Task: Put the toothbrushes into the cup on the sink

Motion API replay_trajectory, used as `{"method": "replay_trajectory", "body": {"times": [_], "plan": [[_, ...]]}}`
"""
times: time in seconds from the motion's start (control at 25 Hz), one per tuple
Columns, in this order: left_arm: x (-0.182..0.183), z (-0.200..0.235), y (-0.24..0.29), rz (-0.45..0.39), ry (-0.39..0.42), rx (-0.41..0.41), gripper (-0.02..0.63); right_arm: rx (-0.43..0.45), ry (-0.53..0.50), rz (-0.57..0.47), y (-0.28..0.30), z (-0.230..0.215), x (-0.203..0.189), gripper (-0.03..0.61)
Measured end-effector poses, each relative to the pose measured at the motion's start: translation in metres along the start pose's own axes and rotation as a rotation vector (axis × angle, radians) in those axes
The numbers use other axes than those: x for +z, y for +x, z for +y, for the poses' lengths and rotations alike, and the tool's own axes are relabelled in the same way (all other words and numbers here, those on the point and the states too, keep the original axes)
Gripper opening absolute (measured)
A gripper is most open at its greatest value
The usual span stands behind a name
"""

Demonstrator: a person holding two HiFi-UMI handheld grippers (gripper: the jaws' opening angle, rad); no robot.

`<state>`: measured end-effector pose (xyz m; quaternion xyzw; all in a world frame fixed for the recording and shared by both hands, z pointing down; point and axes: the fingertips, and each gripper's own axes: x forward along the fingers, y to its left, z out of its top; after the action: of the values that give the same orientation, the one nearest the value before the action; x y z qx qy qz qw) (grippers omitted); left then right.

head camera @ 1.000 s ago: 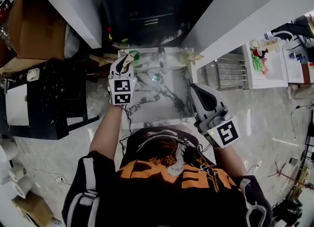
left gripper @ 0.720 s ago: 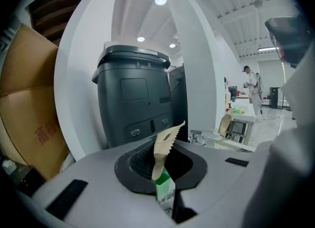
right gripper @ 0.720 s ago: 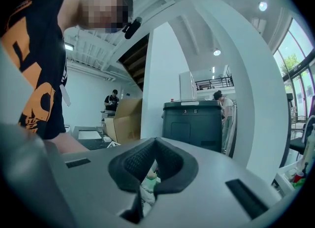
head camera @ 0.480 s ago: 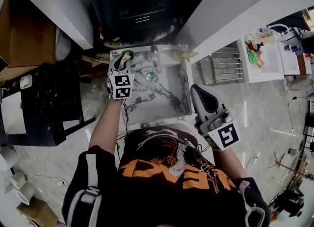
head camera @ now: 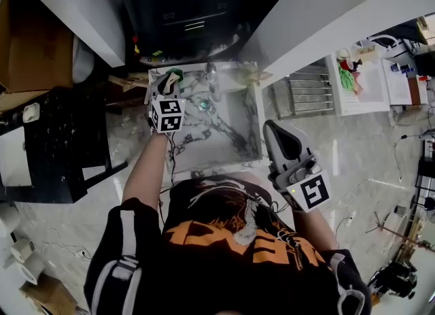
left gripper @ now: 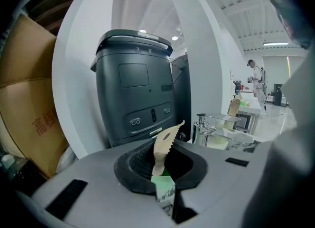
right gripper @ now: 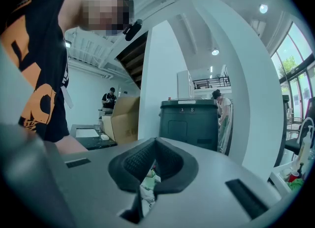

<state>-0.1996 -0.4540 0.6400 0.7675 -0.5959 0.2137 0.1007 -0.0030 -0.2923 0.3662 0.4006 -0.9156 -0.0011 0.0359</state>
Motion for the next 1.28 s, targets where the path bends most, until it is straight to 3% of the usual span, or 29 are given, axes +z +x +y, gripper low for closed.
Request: {"method": "replay_trajectory", "body": {"times": [0.24,0.48,0.68,1.08,1.28], "plan": [[-0.003,0.002,0.005,0.013,0.019,0.008,0.052,-0.001,0.003,-0.003,0.001,0.000,0.000,0.014],[0.011,-0.006,-0.001,-0.042,0.028,-0.047,0.167,-0.003,0.007,-0.006,-0.001,0.000,0.001,0.014],[0.024,-0.007,-0.013,-0.089,0.024,-0.048,0.184,0.006,0.010,-0.016,0.001,0.002,0.003,0.014],[0.112,-0.004,-0.083,-0.329,0.030,-0.083,0.183,0.057,0.016,-0.049,0.007,0.014,0.009,0.014],[0.145,-0.007,-0.137,-0.424,0.022,-0.091,0.136,0.087,0.026,-0.063,0.009,0.025,0.011,0.014]]}}
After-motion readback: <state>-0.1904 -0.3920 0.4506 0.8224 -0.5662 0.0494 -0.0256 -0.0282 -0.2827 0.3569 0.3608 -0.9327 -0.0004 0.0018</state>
